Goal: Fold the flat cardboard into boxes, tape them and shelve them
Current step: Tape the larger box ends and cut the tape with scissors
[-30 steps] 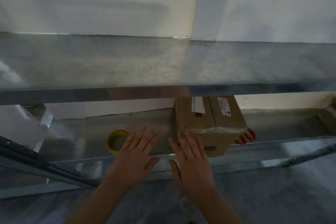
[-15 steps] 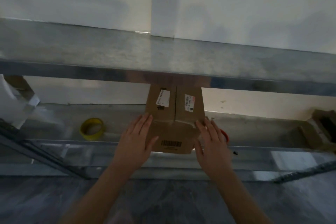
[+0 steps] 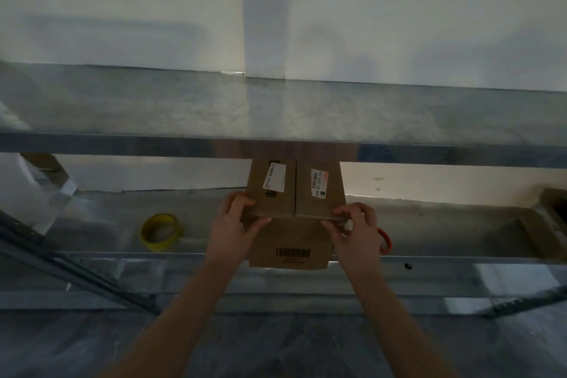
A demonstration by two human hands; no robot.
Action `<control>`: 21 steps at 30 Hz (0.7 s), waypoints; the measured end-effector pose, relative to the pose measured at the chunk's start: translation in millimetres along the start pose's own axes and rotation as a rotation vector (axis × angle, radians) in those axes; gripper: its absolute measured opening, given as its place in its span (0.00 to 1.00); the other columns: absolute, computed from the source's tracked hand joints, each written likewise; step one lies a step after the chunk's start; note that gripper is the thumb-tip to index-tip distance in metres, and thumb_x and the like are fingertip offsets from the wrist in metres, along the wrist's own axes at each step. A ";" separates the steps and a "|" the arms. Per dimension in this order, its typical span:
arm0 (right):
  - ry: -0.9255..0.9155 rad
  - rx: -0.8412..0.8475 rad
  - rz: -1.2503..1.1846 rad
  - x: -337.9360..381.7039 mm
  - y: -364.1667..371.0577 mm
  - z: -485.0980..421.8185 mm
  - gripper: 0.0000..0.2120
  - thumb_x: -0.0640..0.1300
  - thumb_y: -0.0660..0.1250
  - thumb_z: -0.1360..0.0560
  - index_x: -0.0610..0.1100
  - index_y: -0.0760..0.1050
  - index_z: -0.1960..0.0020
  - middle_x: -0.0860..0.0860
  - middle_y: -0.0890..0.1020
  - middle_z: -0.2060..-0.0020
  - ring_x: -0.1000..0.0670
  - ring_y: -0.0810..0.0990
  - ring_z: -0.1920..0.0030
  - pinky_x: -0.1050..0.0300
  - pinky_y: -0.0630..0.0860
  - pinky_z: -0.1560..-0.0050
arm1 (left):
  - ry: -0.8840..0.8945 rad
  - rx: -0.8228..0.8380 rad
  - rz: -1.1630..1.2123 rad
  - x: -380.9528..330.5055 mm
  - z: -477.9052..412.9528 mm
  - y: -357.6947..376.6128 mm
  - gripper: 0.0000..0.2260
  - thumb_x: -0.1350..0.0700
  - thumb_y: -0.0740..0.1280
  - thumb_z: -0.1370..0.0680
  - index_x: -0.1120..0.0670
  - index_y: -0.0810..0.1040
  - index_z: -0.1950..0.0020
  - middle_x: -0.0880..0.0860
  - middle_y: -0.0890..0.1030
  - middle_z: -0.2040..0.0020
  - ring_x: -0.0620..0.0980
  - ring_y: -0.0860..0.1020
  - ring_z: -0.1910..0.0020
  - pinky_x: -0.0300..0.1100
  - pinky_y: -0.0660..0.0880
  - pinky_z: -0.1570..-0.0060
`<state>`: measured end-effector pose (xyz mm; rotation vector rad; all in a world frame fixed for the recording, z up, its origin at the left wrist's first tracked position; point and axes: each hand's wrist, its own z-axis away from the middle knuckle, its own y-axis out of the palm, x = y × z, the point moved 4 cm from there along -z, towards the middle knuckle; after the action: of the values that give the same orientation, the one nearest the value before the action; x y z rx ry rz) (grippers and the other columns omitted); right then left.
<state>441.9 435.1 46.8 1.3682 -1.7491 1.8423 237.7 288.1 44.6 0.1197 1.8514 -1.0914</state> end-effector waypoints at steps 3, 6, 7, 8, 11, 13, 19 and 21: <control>-0.012 -0.004 -0.007 -4.2 3.4 -0.4 0.15 0.54 0.74 0.29 0.62 0.68 0.50 0.56 0.67 0.38 0.54 0.74 0.44 0.61 0.77 0.45 | 0.051 0.019 -0.103 2.3 -3.5 1.8 0.18 0.45 0.70 0.27 0.48 0.70 0.42 0.47 0.66 0.33 0.47 0.74 0.42 0.48 0.77 0.41; -0.028 -0.006 -0.002 -4.8 4.5 1.1 0.18 0.58 0.74 0.31 0.62 0.67 0.49 0.56 0.67 0.38 0.55 0.73 0.44 0.63 0.76 0.49 | 0.103 0.014 -0.177 1.4 1.8 6.8 0.25 0.36 0.68 0.29 0.46 0.67 0.38 0.47 0.63 0.31 0.49 0.71 0.38 0.48 0.77 0.42; -0.022 -0.011 0.013 -2.7 6.6 1.3 0.19 0.58 0.75 0.31 0.61 0.67 0.48 0.55 0.67 0.37 0.54 0.73 0.44 0.63 0.76 0.50 | 0.099 -0.017 -0.191 -0.9 2.5 9.0 0.26 0.35 0.68 0.30 0.45 0.67 0.38 0.47 0.63 0.32 0.51 0.69 0.36 0.49 0.76 0.42; -0.013 -0.021 0.025 -0.5 9.5 1.8 0.19 0.56 0.75 0.31 0.60 0.67 0.48 0.54 0.67 0.37 0.53 0.74 0.43 0.62 0.77 0.51 | 0.082 -0.056 -0.195 -3.7 2.1 11.2 0.26 0.35 0.68 0.30 0.46 0.67 0.39 0.48 0.64 0.32 0.52 0.69 0.36 0.50 0.75 0.41; 0.033 -0.023 0.005 6.5 13.1 3.6 0.19 0.51 0.75 0.29 0.57 0.66 0.47 0.51 0.65 0.34 0.50 0.75 0.42 0.60 0.78 0.48 | 0.035 -0.117 -0.168 -13.3 0.0 17.7 0.24 0.41 0.72 0.30 0.48 0.69 0.40 0.50 0.66 0.33 0.55 0.68 0.36 0.48 0.72 0.40; 0.049 0.033 -0.016 4.7 6.8 2.3 0.20 0.50 0.75 0.29 0.56 0.67 0.45 0.51 0.65 0.34 0.52 0.73 0.42 0.61 0.75 0.44 | 0.053 -0.072 -0.116 -11.9 -0.6 17.0 0.25 0.44 0.75 0.31 0.48 0.69 0.39 0.50 0.65 0.33 0.53 0.68 0.36 0.47 0.69 0.38; 0.025 0.235 -0.102 -17.6 -39.3 -13.0 0.24 0.35 0.71 0.26 0.56 0.70 0.36 0.55 0.80 0.41 0.54 0.79 0.41 0.63 0.73 0.38 | 0.069 0.328 0.160 15.3 -12.0 -27.7 0.32 0.59 0.76 0.30 0.35 0.69 0.34 0.37 0.64 0.33 0.36 0.70 0.36 0.38 0.74 0.38; 0.028 0.261 -0.080 -18.3 -46.6 -22.2 0.23 0.34 0.72 0.27 0.54 0.73 0.38 0.54 0.83 0.48 0.56 0.82 0.47 0.58 0.77 0.39 | 0.152 0.368 0.047 14.0 -17.9 -37.9 0.30 0.63 0.74 0.29 0.36 0.72 0.36 0.39 0.66 0.32 0.32 0.72 0.40 0.29 0.73 0.41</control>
<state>475.5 473.4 66.7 1.4711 -1.4573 2.0910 199.1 273.5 60.5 0.4690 1.7511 -1.4124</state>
